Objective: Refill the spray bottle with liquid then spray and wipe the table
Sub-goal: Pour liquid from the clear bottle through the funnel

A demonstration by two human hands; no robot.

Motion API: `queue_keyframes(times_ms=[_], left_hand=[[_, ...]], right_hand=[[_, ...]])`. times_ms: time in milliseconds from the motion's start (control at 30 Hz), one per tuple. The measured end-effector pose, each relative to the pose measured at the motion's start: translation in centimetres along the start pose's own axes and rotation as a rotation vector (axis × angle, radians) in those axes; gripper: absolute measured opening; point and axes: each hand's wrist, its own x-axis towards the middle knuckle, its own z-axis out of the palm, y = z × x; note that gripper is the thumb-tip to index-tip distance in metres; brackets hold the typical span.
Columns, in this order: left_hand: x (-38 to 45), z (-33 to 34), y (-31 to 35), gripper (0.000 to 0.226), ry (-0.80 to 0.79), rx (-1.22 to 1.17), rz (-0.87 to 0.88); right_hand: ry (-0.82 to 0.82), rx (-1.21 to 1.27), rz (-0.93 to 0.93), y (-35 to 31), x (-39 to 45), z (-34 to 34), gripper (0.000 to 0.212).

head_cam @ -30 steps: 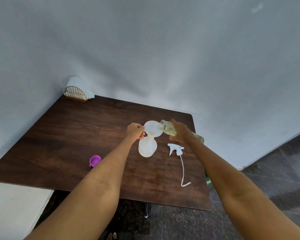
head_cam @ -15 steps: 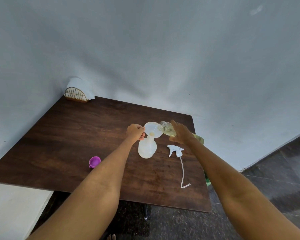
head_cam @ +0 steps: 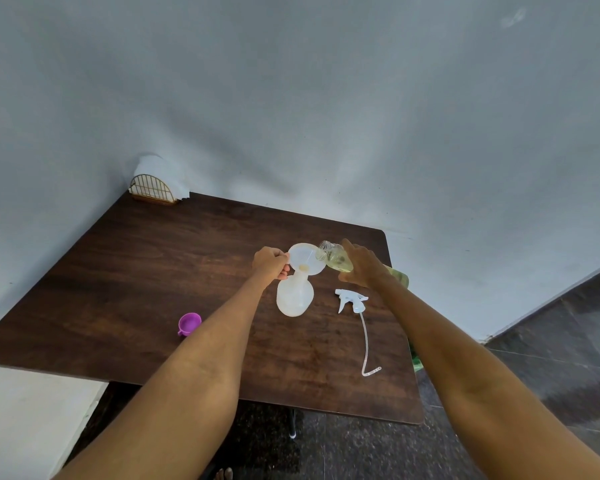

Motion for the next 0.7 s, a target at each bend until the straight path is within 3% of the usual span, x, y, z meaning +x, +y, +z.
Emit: queue_keyframes(times_ms=[700], left_hand=[[0.10,-0.09,-0.01,0.020,-0.006,0.002,0.010]], right_hand=[[-0.012,-0.004,-0.002,0.29,0.02,-0.23,0.068]])
